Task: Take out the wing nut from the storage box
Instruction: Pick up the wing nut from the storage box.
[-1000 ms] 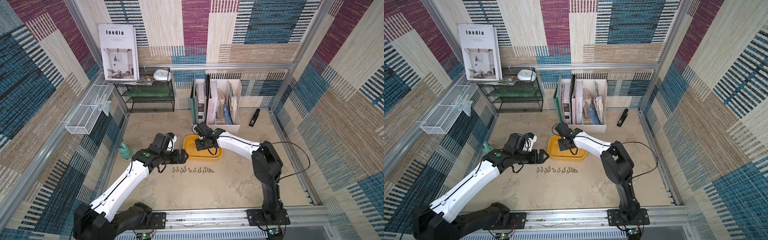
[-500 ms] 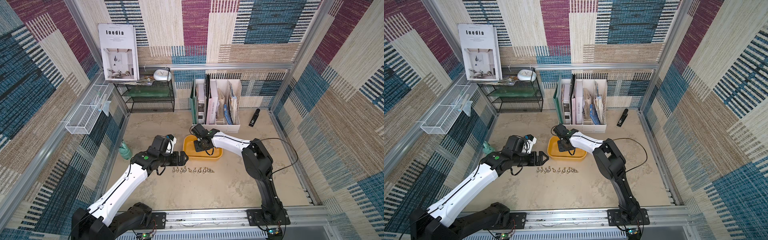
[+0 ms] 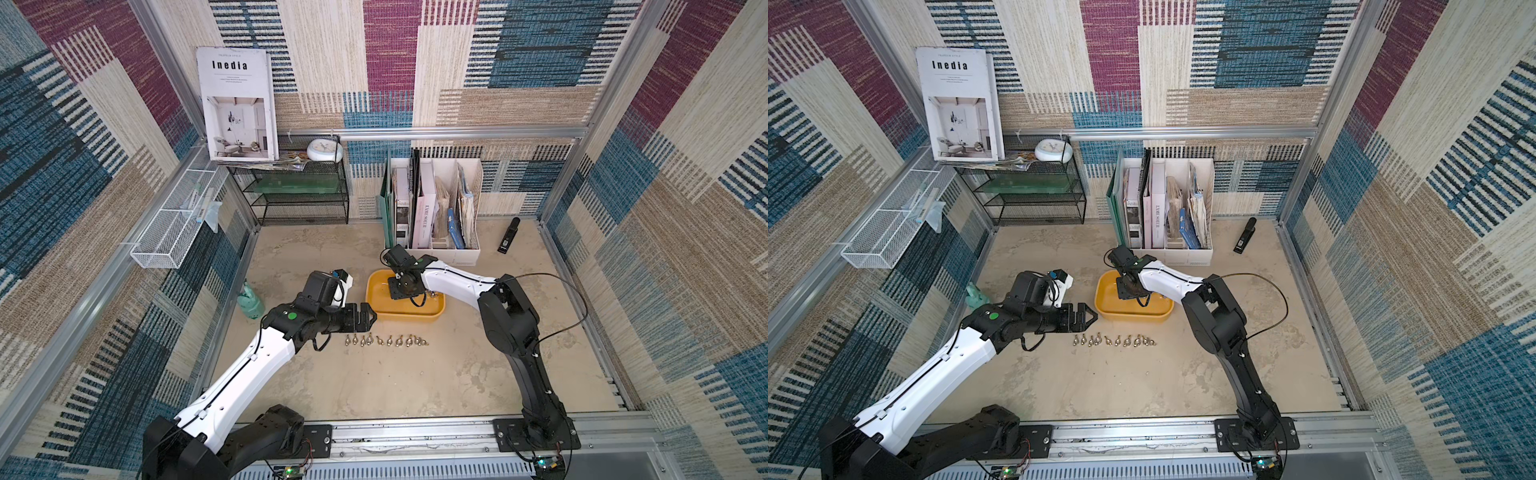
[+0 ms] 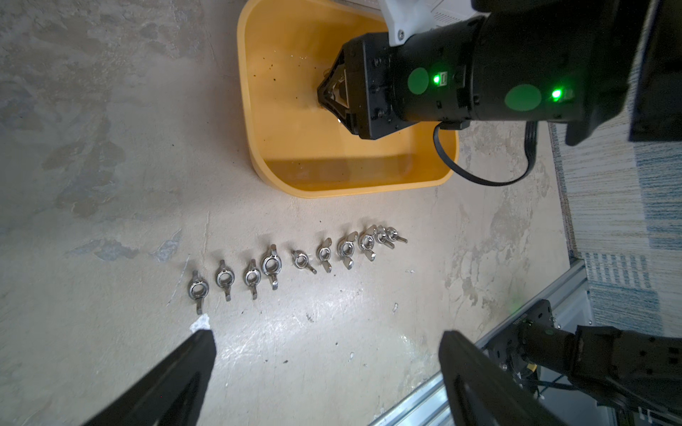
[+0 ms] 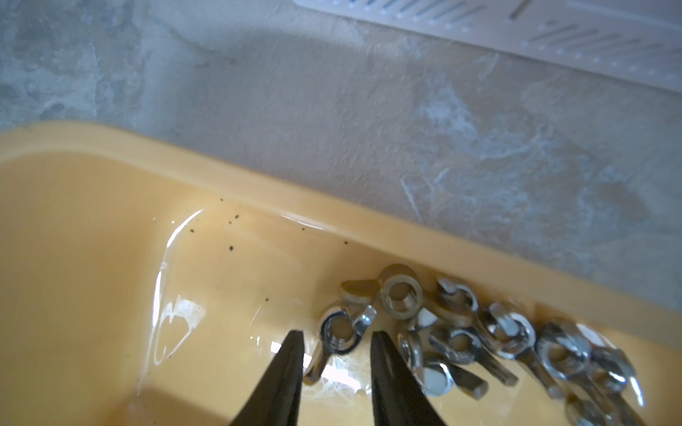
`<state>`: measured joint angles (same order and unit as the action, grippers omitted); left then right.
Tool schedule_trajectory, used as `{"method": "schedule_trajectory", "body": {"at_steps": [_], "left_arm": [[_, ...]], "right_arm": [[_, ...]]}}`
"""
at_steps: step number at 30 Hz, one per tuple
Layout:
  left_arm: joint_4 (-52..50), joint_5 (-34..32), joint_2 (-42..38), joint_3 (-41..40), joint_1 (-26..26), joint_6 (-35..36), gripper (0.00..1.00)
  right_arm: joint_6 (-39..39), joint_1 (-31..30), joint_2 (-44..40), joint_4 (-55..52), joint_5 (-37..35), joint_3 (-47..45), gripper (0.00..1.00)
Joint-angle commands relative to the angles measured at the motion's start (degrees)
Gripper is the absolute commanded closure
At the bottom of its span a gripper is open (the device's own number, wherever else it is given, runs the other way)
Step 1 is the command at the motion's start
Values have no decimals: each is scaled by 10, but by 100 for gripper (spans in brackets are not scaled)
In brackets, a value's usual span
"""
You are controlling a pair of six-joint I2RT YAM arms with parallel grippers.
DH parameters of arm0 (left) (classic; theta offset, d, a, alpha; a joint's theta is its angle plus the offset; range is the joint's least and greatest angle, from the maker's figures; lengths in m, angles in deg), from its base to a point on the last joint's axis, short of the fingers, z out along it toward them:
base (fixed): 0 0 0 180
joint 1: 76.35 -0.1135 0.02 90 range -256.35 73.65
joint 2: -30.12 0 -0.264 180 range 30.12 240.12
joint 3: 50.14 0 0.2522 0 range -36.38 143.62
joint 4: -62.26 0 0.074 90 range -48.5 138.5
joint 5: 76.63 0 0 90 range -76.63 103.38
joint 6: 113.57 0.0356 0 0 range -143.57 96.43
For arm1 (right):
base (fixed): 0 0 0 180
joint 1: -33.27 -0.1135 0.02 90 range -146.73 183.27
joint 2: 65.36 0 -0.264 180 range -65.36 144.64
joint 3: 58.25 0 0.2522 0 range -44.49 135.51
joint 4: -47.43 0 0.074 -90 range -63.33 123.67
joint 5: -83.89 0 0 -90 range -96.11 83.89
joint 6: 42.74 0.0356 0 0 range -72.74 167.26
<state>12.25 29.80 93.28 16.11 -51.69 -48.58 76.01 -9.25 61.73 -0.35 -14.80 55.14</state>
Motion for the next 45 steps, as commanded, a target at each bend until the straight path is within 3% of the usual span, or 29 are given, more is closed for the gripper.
{"method": "schedule_trajectory", "body": {"at_steps": [1, 14, 19, 23, 37, 45], "left_arm": [[6, 3, -1, 0, -1, 7, 1], [9, 6, 1, -2, -1, 5, 1], [7, 6, -2, -3, -1, 4, 1], [6, 4, -9, -5, -1, 4, 1], [12, 11, -10, -6, 0, 2, 1], [34, 33, 6, 0, 1, 0, 1]], "right_arm": [[2, 1, -5, -12, -1, -8, 68], [-3, 3, -26, 4, 7, -35, 86], [-15, 4, -19, 5, 5, -28, 87], [-18, 5, -21, 3, 8, -26, 100], [-12, 2, -113, -3, -2, -73, 100], [3, 2, -217, -8, -25, -162, 100]]}}
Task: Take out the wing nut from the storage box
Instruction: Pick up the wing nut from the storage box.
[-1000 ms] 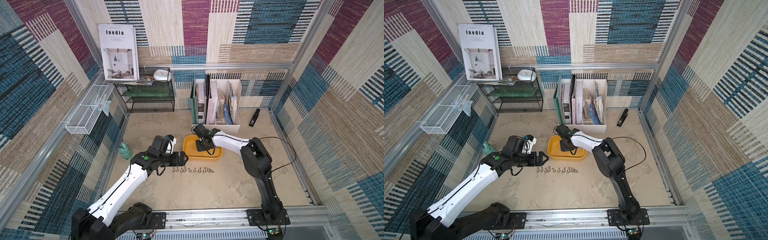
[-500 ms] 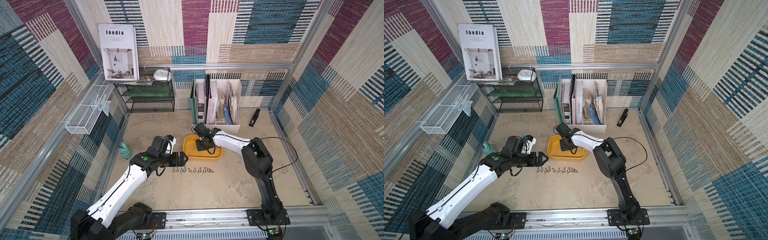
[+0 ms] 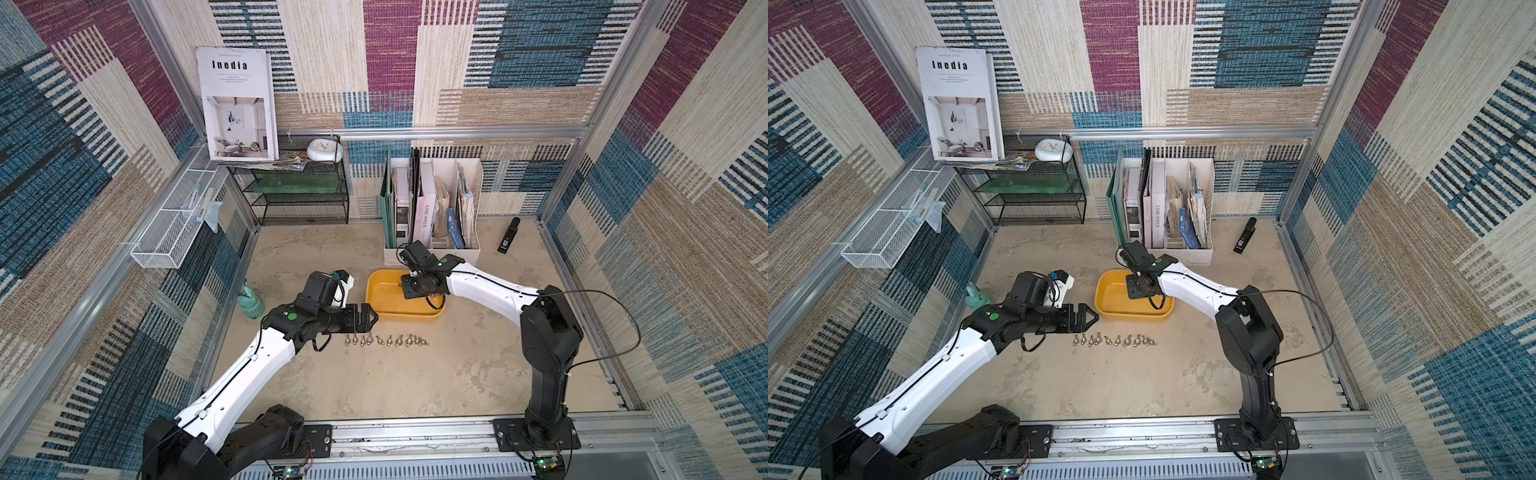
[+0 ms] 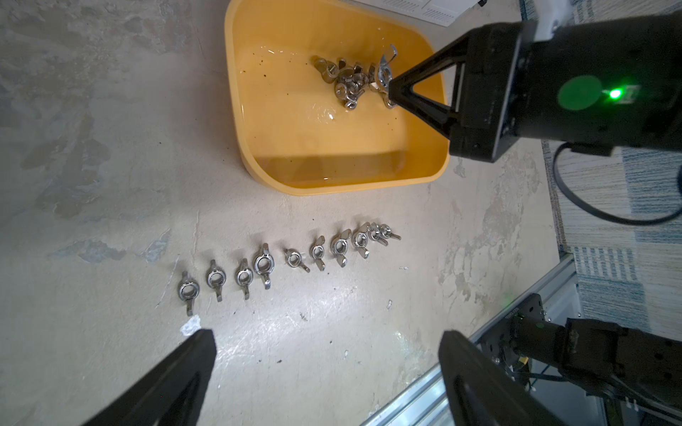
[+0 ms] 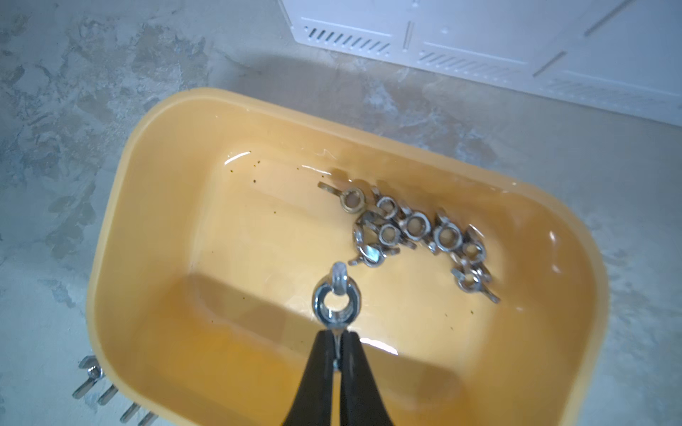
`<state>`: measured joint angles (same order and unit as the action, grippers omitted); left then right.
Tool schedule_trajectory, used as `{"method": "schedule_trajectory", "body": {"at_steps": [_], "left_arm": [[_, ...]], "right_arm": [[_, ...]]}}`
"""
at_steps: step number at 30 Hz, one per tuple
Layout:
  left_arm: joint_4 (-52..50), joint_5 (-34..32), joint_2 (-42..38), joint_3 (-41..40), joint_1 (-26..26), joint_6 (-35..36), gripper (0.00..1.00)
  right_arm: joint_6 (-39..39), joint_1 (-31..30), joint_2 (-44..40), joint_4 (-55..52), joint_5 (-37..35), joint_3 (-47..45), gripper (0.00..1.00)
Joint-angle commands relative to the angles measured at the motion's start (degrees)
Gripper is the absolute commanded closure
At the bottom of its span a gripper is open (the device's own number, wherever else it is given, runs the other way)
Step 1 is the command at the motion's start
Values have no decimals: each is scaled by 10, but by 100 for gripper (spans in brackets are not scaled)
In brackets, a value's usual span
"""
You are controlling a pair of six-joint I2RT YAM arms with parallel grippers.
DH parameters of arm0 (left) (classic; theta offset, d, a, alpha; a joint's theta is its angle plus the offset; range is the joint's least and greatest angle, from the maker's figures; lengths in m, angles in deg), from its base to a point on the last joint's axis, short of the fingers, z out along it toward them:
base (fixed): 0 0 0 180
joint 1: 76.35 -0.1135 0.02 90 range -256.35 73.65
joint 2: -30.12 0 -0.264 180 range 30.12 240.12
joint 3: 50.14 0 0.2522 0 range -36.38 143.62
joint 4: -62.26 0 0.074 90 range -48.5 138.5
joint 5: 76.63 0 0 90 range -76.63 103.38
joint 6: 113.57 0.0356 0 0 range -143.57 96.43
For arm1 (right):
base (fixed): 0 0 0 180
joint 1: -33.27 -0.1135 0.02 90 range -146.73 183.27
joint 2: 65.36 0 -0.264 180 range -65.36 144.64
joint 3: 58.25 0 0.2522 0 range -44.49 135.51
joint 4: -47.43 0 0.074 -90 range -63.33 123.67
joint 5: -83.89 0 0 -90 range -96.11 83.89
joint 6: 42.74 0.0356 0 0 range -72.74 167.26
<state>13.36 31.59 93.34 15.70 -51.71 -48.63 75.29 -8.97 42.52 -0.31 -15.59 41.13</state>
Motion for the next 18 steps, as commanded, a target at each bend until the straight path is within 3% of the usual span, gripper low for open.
{"method": "schedule_trajectory", "body": {"at_steps": [1, 18], "left_arm": [[24, 18, 9, 7, 2, 1, 1], [58, 28, 72, 40, 46, -10, 1]], "right_arm": [[13, -1, -40, -6, -20, -39, 100], [69, -34, -260, 22, -23, -305, 100]]}}
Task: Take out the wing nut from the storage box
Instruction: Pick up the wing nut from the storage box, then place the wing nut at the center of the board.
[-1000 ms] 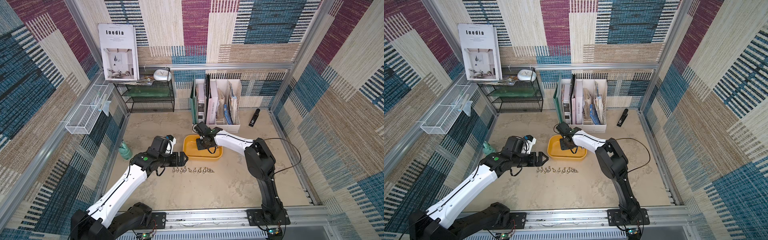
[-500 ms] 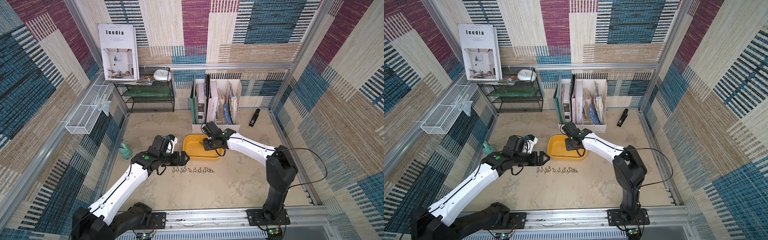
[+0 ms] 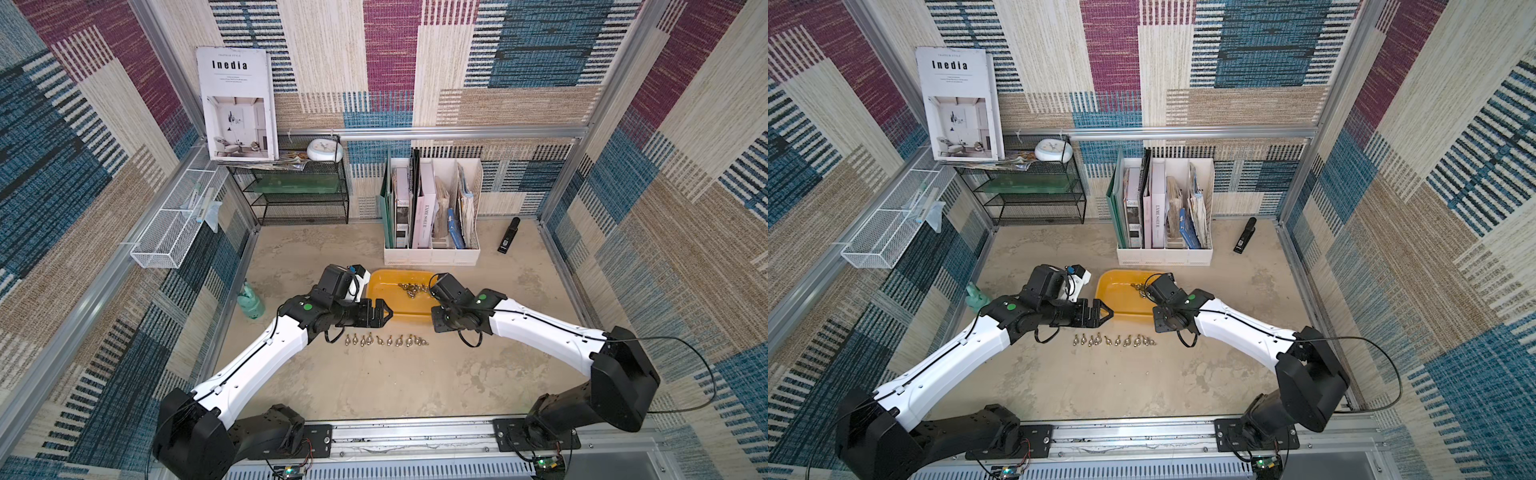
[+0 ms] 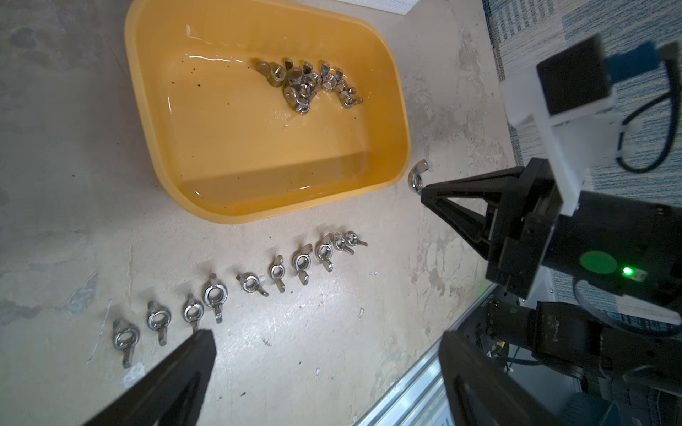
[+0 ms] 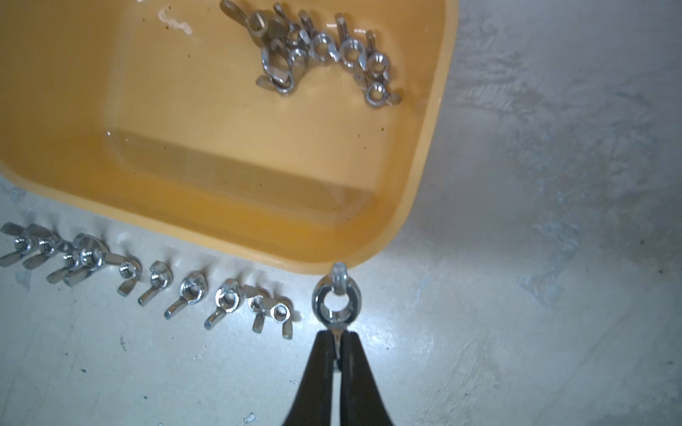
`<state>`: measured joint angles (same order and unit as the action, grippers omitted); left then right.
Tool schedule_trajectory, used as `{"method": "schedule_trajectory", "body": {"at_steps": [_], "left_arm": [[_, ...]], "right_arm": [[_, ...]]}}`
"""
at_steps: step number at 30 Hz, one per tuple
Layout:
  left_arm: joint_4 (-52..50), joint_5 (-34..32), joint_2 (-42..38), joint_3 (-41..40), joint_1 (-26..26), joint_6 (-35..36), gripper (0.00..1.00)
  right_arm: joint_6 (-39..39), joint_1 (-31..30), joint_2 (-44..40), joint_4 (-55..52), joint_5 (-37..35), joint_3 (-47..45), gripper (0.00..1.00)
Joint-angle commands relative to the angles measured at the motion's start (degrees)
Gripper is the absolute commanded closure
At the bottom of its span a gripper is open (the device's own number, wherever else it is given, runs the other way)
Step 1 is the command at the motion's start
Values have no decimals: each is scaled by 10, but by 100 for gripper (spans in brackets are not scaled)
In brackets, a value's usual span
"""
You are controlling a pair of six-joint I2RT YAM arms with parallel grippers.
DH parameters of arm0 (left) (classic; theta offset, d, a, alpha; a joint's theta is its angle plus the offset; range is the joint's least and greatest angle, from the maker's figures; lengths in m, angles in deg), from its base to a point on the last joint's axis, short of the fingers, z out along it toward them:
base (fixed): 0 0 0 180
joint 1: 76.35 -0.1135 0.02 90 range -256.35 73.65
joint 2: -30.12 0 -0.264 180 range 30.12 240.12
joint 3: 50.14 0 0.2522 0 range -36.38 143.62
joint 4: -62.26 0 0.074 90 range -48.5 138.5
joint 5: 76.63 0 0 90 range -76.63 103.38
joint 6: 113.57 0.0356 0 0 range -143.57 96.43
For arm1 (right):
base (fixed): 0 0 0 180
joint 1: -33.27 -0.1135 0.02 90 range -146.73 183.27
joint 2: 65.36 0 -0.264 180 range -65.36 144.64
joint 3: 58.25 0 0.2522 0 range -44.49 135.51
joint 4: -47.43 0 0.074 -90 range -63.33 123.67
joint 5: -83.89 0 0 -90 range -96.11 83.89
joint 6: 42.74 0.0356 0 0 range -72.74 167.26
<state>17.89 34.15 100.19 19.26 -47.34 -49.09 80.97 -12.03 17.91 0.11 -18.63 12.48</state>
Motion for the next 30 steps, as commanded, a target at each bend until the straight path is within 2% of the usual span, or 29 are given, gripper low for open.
{"method": "schedule_trajectory", "body": {"at_steps": [1, 10, 17, 30], "left_arm": [[14, 3, 6, 5, 3, -7, 1], [-3, -8, 10, 17, 13, -5, 1], [-19, -18, -5, 11, 13, -3, 1], [-27, -24, -18, 5, 14, -1, 1]], "right_arm": [[12, -5, -19, 25, 13, -29, 100], [16, -22, 0, 91, 53, -89, 100], [10, -29, 41, 115, 62, -96, 100], [7, -31, 62, 118, 63, -102, 100]]}}
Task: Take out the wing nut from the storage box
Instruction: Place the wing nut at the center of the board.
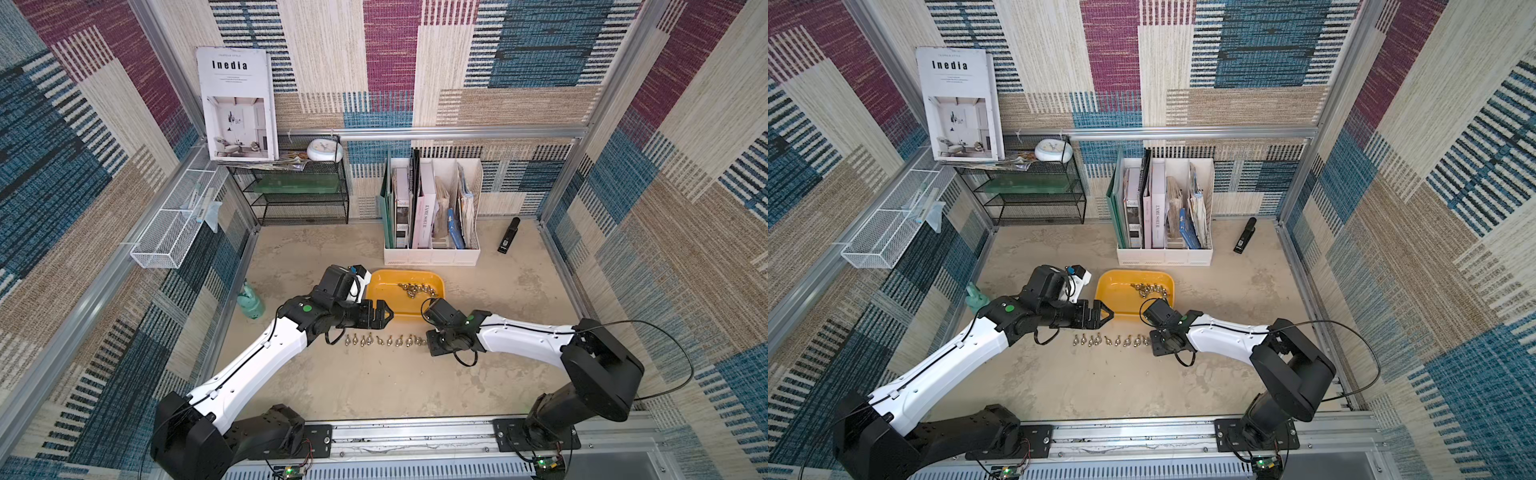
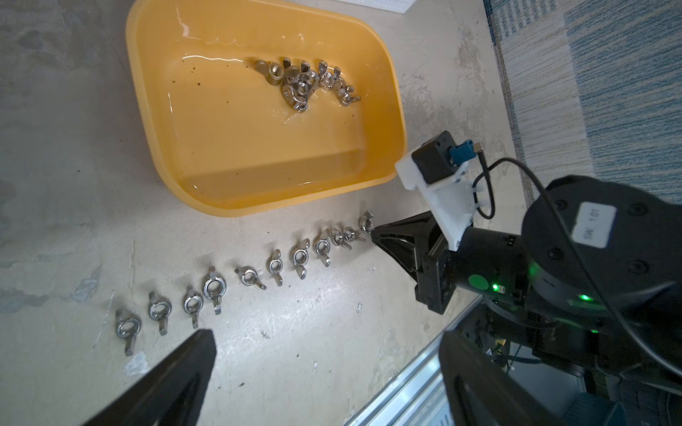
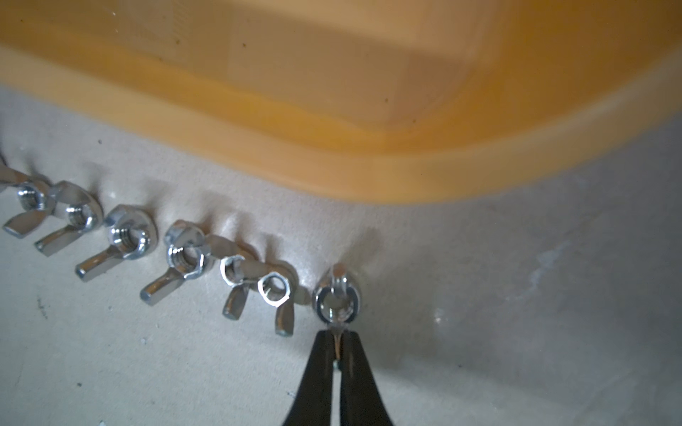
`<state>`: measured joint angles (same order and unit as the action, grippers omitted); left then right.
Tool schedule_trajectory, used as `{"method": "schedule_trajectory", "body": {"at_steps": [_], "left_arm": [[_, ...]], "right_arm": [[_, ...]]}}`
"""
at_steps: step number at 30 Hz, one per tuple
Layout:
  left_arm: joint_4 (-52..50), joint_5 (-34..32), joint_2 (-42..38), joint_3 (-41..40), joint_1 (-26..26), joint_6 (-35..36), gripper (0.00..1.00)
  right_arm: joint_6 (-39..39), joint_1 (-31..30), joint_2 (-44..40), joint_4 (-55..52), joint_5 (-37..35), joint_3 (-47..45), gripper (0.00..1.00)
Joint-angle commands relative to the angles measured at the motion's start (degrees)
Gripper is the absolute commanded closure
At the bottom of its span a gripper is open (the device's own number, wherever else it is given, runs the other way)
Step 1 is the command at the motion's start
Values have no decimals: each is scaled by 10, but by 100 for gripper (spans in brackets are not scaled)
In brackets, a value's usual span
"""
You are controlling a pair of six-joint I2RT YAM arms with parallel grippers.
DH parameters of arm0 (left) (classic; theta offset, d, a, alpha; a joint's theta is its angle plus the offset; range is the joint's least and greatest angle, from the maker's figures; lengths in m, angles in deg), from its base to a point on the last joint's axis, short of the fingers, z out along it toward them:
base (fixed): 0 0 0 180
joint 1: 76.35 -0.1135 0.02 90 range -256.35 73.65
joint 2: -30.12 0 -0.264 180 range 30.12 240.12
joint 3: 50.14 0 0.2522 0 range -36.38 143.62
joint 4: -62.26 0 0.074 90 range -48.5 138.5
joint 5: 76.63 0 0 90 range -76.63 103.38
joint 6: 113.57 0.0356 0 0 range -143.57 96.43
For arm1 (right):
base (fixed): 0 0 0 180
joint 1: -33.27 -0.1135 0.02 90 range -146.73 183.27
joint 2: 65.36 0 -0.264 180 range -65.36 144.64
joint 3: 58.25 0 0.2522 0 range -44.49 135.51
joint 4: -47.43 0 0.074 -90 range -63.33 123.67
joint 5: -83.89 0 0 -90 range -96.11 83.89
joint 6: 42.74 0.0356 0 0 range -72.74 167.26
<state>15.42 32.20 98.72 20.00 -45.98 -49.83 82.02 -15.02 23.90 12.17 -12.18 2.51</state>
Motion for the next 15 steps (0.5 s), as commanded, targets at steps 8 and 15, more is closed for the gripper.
{"method": "schedule_trajectory", "body": {"at_steps": [8, 15], "left_arm": [[-1, -4, -1, -3, 0, 6, 1], [3, -4, 6, 0, 0, 6, 1]], "right_arm": [[-2, -3, -10, -16, -4, 9, 82], [0, -4, -39, -49, -19, 33, 71]]}}
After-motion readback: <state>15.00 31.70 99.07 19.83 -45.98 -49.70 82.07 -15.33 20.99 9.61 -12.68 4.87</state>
